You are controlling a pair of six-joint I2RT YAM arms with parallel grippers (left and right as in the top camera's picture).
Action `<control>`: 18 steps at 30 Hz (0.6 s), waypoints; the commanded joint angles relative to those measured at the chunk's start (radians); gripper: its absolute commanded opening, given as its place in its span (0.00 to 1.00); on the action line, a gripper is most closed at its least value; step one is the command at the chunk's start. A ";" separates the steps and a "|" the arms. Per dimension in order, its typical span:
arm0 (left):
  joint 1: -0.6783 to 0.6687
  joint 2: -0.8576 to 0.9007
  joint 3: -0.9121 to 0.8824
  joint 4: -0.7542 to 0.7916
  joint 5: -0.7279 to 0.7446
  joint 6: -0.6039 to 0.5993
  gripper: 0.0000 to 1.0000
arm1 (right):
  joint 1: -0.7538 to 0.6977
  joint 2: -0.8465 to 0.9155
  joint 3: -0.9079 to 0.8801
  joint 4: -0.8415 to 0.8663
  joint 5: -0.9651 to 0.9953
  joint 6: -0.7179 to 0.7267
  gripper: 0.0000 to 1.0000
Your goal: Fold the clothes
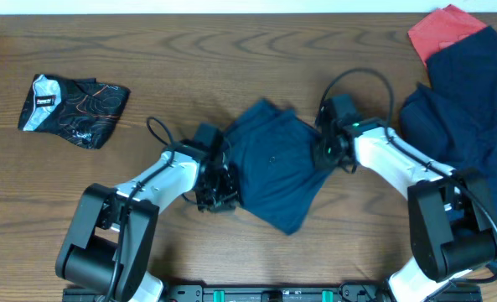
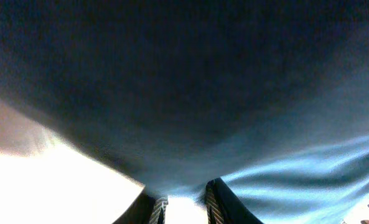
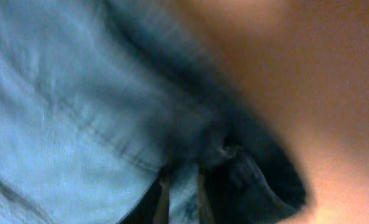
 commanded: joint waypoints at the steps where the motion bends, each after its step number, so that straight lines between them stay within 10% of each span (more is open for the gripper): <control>1: -0.029 -0.019 -0.021 -0.056 0.029 -0.063 0.26 | -0.054 0.011 0.030 0.113 0.074 -0.015 0.20; 8: -0.016 -0.241 -0.018 -0.047 -0.142 -0.054 0.35 | -0.055 0.005 0.221 -0.016 -0.048 -0.023 0.31; 9: -0.006 -0.288 -0.018 -0.024 -0.169 -0.023 0.44 | -0.056 0.001 0.248 -0.060 -0.048 -0.028 0.35; 11: 0.015 -0.363 -0.018 0.042 -0.221 0.065 0.98 | -0.056 -0.011 0.285 -0.130 -0.046 -0.042 0.40; 18: 0.095 -0.416 -0.018 0.352 -0.274 0.304 0.98 | -0.056 -0.113 0.325 -0.255 -0.044 -0.044 0.57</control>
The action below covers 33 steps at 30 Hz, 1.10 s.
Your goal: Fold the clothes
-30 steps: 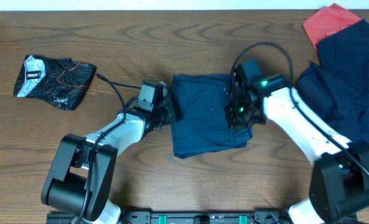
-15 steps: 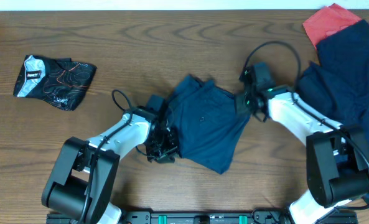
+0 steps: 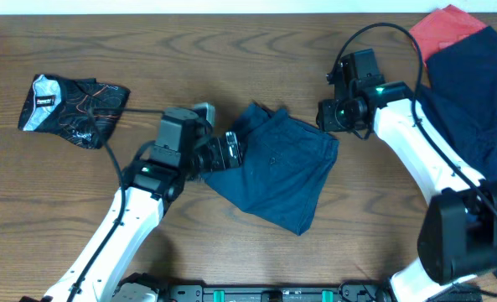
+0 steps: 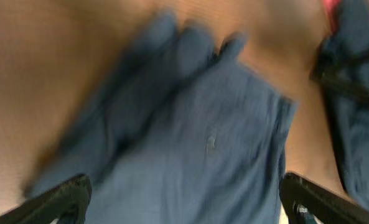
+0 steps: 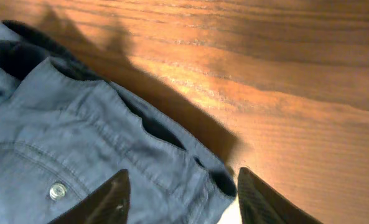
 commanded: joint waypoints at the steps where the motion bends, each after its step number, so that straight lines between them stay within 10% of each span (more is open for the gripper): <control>1: 0.037 0.060 -0.002 0.063 -0.045 0.134 0.98 | 0.002 -0.089 0.026 -0.025 -0.008 -0.011 0.58; 18: 0.055 0.577 0.013 0.274 0.332 0.263 0.97 | 0.002 -0.184 0.026 -0.116 -0.007 -0.011 0.59; 25: 0.016 0.602 0.014 0.272 0.384 0.263 0.09 | 0.002 -0.184 0.026 -0.123 -0.008 -0.011 0.58; 33: 0.072 0.513 0.036 0.270 0.362 0.212 0.06 | 0.001 -0.184 0.026 -0.167 0.040 -0.011 0.57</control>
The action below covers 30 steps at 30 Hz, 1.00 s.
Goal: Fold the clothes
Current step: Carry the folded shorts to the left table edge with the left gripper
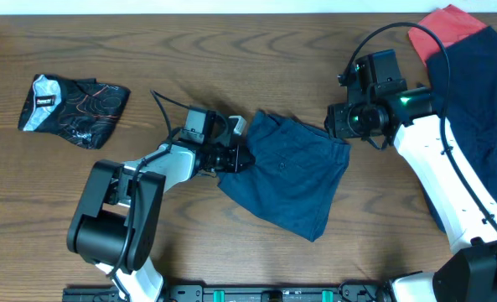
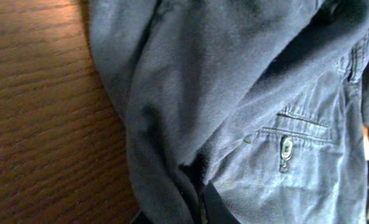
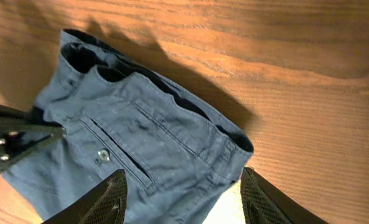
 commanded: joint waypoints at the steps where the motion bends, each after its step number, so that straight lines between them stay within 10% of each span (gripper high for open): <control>1: 0.063 -0.091 0.015 -0.003 -0.036 -0.042 0.06 | 0.001 -0.009 0.019 -0.012 0.041 -0.007 0.57; 12: 0.463 -0.431 0.154 0.002 -0.453 -0.140 0.06 | 0.000 -0.009 0.019 -0.038 0.049 -0.007 0.55; 21: 0.777 -0.369 0.161 -0.030 -0.611 -0.140 0.10 | 0.000 -0.009 0.019 -0.041 0.051 -0.007 0.55; 24: 0.848 -0.316 0.161 -0.060 -0.611 -0.140 0.45 | 0.000 -0.009 0.019 -0.046 0.051 -0.007 0.55; 26: 0.890 -0.298 0.161 -0.083 -0.611 -0.140 0.98 | 0.000 -0.009 0.019 -0.055 0.051 -0.007 0.55; 30: 0.938 -0.307 0.162 -0.082 -0.564 -0.201 0.98 | 0.000 -0.009 0.019 -0.056 0.051 -0.007 0.56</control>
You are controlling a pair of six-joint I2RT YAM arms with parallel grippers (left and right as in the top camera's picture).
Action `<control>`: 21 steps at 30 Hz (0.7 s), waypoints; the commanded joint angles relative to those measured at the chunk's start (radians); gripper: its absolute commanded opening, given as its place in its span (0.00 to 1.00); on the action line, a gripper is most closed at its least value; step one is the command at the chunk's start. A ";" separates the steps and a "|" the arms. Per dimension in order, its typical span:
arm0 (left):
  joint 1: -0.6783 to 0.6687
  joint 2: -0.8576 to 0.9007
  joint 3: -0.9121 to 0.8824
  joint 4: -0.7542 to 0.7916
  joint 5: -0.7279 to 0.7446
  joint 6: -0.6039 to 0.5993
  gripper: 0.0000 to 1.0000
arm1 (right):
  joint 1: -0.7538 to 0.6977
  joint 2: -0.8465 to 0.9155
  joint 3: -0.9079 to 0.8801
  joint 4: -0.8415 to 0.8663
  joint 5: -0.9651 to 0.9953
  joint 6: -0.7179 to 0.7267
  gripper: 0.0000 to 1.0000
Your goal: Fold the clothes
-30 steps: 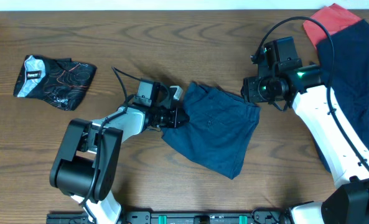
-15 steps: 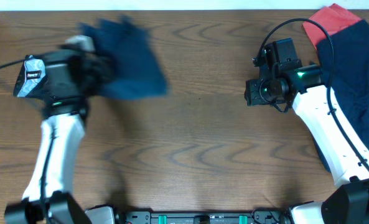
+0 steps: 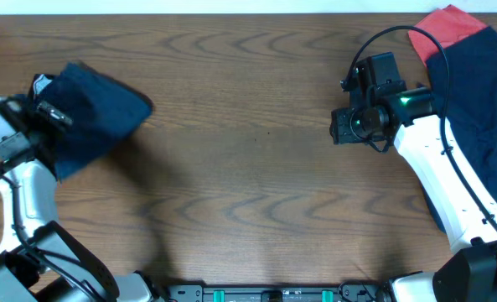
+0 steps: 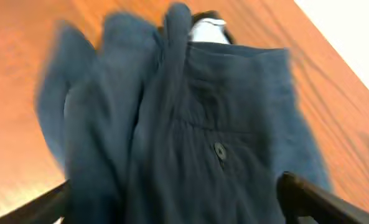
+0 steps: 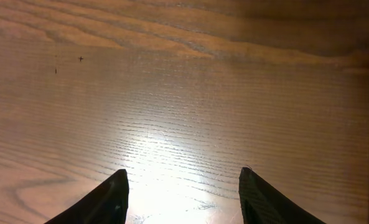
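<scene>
The folded navy shorts (image 3: 93,113) lie bunched at the far left of the table, on top of a black-and-white patterned garment (image 3: 38,84) whose edge peeks out. My left gripper (image 3: 54,115) hovers at the shorts, open; in the left wrist view its fingers (image 4: 299,196) stand wide apart over the navy cloth (image 4: 196,137), which is blurred. Over bare wood at the right, my right gripper (image 3: 342,127) is open, and the right wrist view shows nothing between its fingers (image 5: 109,199).
A pile of clothes sits at the right edge: a large navy garment (image 3: 478,101) with a red one (image 3: 445,29) behind it. The right arm (image 3: 437,168) reaches up along that pile. The wooden table (image 3: 248,184) fills the views.
The shorts were at the table's middle with my left gripper shut on their left edge. Now they lie at the far left on the patterned garment, with the left gripper open. My right gripper stayed put, open.
Both grippers were shut on the shorts at the table's middle. Then both were open and raised, the shorts lying folded. Then the left was shut on the shorts' left edge while the right hung open above. Now the shorts rest at the far left.
</scene>
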 commanded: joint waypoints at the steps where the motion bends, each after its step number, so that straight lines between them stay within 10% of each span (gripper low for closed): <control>1: 0.024 -0.028 0.008 0.032 0.075 -0.039 0.98 | 0.000 -0.009 0.019 0.001 0.010 -0.007 0.56; 9: -0.121 -0.080 0.009 0.061 0.215 0.050 0.98 | 0.000 -0.009 0.019 0.052 0.005 -0.006 0.72; 13: -0.330 -0.082 0.008 0.026 0.216 0.199 0.98 | 0.000 -0.009 0.019 0.113 -0.040 -0.006 0.99; 21: -0.761 -0.084 0.009 -0.262 -0.031 0.307 0.98 | -0.048 -0.009 0.023 0.257 0.027 -0.002 0.99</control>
